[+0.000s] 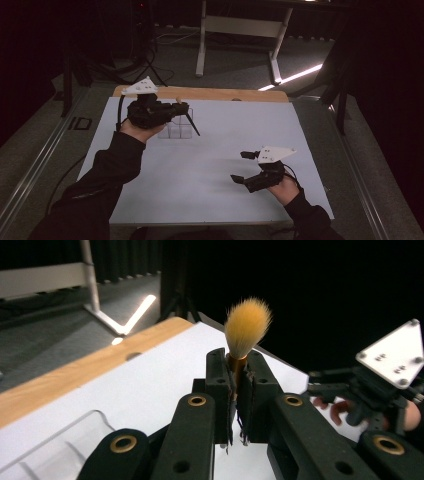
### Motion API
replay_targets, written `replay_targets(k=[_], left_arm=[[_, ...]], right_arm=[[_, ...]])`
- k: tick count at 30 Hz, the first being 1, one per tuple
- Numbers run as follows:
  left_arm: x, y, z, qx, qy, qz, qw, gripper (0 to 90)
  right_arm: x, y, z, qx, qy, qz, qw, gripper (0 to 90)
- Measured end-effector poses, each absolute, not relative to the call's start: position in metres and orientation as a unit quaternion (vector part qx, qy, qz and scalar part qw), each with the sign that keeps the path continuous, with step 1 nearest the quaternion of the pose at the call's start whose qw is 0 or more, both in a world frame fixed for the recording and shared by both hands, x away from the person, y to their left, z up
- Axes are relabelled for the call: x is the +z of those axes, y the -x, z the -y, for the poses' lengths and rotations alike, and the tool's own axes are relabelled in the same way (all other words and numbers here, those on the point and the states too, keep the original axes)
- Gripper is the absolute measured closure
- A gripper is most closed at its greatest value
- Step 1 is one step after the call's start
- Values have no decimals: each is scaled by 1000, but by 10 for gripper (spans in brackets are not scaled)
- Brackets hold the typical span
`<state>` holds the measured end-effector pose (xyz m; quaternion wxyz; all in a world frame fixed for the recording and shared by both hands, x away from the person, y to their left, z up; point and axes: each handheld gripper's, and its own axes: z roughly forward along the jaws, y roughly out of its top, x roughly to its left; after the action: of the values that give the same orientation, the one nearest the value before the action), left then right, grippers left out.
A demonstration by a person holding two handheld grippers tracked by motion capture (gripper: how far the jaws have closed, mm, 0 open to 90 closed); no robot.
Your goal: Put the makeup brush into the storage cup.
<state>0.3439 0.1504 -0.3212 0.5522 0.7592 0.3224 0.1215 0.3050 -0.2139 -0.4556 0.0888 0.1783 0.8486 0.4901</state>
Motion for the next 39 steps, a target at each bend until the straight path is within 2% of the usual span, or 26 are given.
replay_targets(k=[20,31,39], left_arm=[[-292,-373,-164,205,-767,-375,478,847],[-301,-402,-153,236,-767,-414,429,848],[-312,-421,-148,238,-750,-451,421,847]], right_arm=[[-457,-303,222,515,-192,-829,99,144],[-456,-304,228,540,-207,-811,92,142],[-456,-304,229,544,-208,-808,90,142]])
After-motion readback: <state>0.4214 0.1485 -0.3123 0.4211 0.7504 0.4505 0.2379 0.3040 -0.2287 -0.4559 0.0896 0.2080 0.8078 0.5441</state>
